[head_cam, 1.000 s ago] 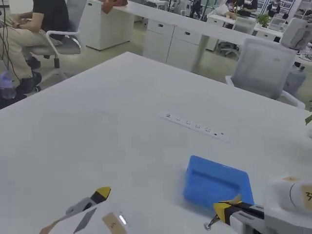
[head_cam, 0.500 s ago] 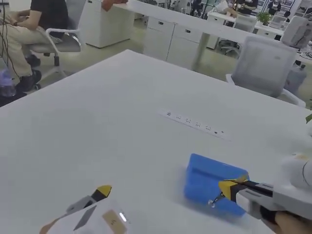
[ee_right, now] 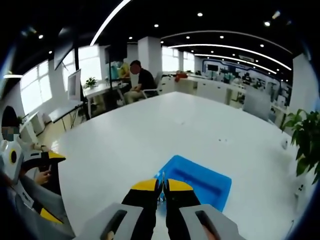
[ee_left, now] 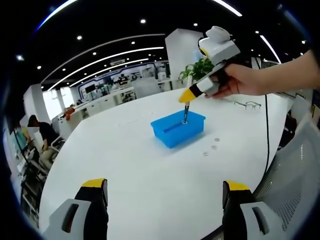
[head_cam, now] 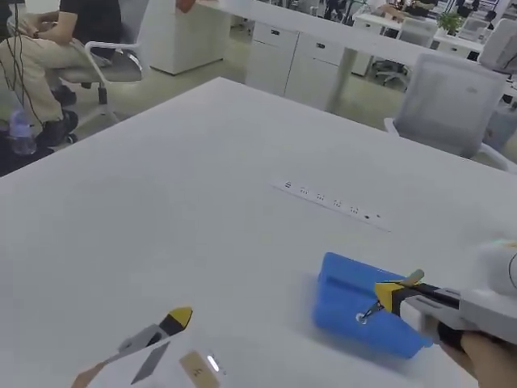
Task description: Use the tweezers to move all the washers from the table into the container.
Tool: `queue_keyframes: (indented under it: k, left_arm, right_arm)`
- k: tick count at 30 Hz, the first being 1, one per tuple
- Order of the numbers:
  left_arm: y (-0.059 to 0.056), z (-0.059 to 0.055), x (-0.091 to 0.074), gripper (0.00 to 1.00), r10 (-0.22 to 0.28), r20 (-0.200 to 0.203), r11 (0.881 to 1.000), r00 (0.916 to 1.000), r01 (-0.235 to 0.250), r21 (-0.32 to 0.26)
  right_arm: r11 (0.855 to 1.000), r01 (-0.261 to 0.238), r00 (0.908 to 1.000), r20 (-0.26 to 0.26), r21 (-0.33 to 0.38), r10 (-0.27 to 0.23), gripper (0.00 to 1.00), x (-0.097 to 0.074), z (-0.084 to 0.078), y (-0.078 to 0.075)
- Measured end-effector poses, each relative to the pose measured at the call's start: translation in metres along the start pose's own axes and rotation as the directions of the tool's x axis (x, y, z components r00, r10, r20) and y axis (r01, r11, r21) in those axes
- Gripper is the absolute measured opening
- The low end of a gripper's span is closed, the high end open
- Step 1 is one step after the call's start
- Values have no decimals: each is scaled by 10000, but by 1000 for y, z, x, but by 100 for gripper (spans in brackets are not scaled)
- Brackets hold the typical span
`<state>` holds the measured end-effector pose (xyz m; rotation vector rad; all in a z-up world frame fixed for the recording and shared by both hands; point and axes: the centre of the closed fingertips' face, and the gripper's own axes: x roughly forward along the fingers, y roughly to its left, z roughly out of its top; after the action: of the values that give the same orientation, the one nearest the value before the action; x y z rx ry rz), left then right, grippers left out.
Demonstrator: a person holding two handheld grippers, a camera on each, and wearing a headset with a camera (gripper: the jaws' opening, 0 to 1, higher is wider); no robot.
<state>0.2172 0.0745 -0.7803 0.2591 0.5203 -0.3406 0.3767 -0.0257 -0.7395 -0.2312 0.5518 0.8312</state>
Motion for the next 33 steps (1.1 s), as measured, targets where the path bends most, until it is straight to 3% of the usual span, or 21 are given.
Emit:
queue_keyframes:
  k: [13,33]
  left_arm:
    - [3,-2,0,98,115,-53,9999,9999,-115,-55]
    - [1,-2,1,98,21,-71,9999,10000,-22,-123]
  right_arm:
    - [9996,242,9997,70,175,-243,1,26,6,-11]
    - [9976,685,9936,-904,124,-671,2,64,-36,-29]
